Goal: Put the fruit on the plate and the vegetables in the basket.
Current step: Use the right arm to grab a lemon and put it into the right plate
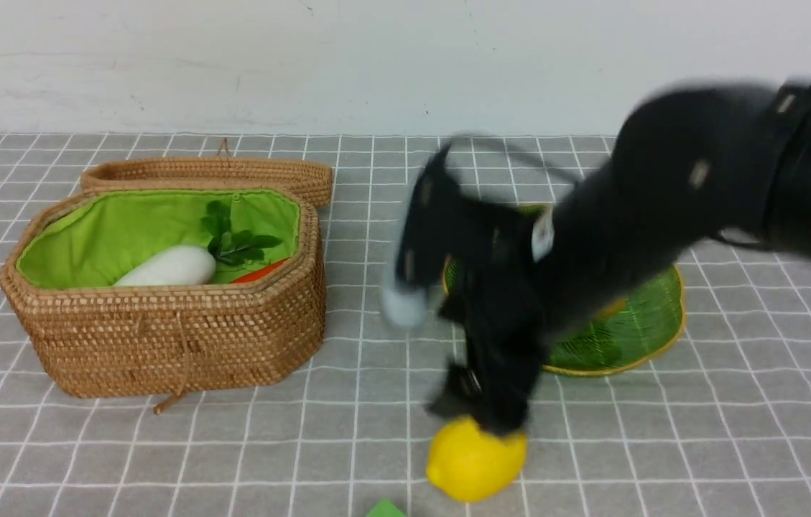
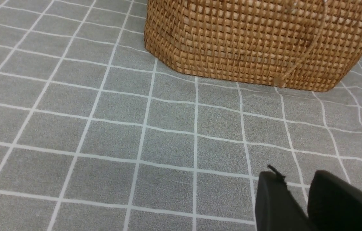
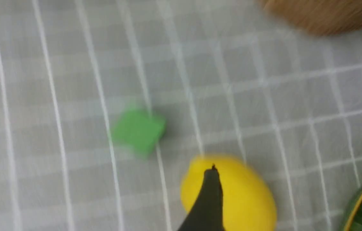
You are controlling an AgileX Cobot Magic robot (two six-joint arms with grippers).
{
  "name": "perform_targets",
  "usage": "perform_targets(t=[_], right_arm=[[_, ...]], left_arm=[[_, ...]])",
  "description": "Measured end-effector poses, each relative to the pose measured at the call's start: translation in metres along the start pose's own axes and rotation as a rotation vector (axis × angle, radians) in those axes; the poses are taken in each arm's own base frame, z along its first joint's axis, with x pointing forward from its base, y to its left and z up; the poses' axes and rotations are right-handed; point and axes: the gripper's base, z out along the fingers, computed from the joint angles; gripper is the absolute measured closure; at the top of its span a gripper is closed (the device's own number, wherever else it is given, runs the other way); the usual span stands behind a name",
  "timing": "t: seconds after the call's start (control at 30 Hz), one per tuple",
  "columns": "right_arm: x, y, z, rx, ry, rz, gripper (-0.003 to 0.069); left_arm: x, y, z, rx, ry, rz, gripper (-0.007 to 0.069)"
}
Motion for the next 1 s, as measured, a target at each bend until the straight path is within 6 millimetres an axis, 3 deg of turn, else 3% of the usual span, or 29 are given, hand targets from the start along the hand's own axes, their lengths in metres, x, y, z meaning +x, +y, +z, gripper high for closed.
perform_targets(t=[0.13,0.33,0.4,0.5,0.73,0.83,0.87,0.93,1.0], right_arm=[[0.009,0.015,0.018,-0.017,0.109,-0.257,0.0034],[0.02,0.021,0.052,-0.057,0.159,-0.306,0.0036],[0.025,0.021,0.075,-0.069,0.186,-0.327,0.0051],[0.027,0.019,0.091,-0.068,0.204,-0.327,0.0097],[0.025,0.017,0.088,-0.091,0.237,-0.256,0.0101],[0.02,0.012,0.074,-0.114,0.243,-0.185,0.0101],[0.011,-0.002,0.055,-0.094,0.196,-0.073,0.0101],[0.01,-0.013,0.044,-0.081,0.16,0.028,0.0101],[0.014,-0.043,0.024,-0.018,0.074,0.276,0.0101]], left_arm=[[0.0,0.0,0.0,0.0,0.0,0.0,0.0452],[0.0,0.0,0.0,0.0,0.0,0.0,0.0445],[0.0,0.0,0.0,0.0,0.0,0.0,0.044],[0.0,0.0,0.0,0.0,0.0,0.0,0.0438],[0.0,0.0,0.0,0.0,0.0,0.0,0.0428],[0.0,0.0,0.0,0.0,0.0,0.0,0.0426],[0.0,0.0,0.0,0.0,0.0,0.0,0.0424],[0.0,0.0,0.0,0.0,0.0,0.0,0.0424],[0.0,0.0,0.0,0.0,0.0,0.0,0.0421]])
